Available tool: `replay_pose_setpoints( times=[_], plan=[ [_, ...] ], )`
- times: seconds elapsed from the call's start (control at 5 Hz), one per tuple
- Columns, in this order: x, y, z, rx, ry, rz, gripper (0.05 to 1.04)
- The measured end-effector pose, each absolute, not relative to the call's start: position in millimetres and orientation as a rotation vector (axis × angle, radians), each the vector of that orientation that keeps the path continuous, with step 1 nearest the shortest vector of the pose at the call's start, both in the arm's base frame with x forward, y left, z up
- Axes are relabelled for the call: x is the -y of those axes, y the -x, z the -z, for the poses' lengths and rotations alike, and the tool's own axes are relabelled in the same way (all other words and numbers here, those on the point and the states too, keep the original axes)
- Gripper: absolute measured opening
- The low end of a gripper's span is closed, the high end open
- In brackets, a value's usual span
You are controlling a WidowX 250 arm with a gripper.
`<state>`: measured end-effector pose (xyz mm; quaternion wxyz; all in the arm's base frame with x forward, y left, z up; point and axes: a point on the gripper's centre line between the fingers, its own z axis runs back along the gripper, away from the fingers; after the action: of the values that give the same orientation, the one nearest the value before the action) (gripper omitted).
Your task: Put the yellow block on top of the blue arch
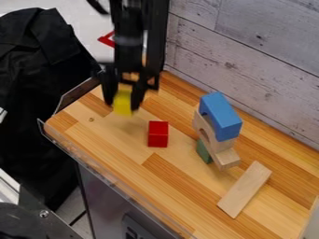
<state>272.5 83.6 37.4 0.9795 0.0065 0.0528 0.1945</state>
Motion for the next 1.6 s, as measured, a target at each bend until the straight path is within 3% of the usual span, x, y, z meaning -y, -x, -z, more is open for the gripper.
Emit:
replay_pose_setpoints(
  times=[0.4,1.0,1.6],
  plan=[
    [-52,-268,-110,0.025,0.027,-0.084,0.570],
    [3,-274,-138,0.077,0.039,0.293,0.570],
    [46,-291,-124,0.034,0.065,0.459,0.570]
  ],
)
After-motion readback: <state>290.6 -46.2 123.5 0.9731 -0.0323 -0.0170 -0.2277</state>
